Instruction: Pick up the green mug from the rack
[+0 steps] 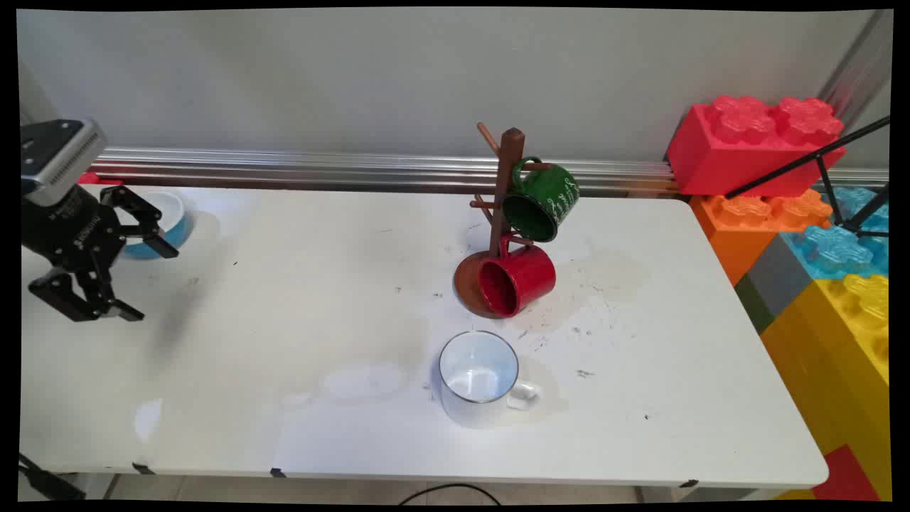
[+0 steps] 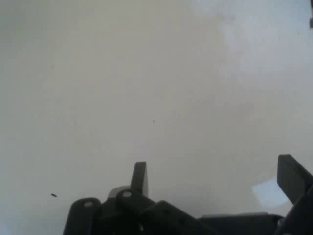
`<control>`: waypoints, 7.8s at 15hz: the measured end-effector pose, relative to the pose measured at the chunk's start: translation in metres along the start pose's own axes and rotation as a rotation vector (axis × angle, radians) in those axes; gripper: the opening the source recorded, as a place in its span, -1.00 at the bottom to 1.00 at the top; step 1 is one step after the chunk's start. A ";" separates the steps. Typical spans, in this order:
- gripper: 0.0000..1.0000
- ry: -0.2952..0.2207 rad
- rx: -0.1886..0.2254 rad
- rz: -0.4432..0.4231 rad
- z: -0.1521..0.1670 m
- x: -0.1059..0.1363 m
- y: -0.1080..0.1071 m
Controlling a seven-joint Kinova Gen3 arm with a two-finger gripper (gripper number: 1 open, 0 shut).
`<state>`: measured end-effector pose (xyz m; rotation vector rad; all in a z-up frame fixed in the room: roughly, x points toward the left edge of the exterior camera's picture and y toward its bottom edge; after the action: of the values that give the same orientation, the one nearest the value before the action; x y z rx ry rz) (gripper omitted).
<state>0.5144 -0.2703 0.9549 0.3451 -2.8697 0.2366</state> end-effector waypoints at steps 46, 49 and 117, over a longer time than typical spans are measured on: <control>1.00 0.526 0.244 -1.014 0.112 0.318 0.042; 1.00 0.566 0.249 -0.985 0.125 0.324 0.039; 1.00 0.939 0.139 -1.193 0.214 0.342 0.002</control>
<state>0.1445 -0.3818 0.8371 1.4002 -1.4028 0.2504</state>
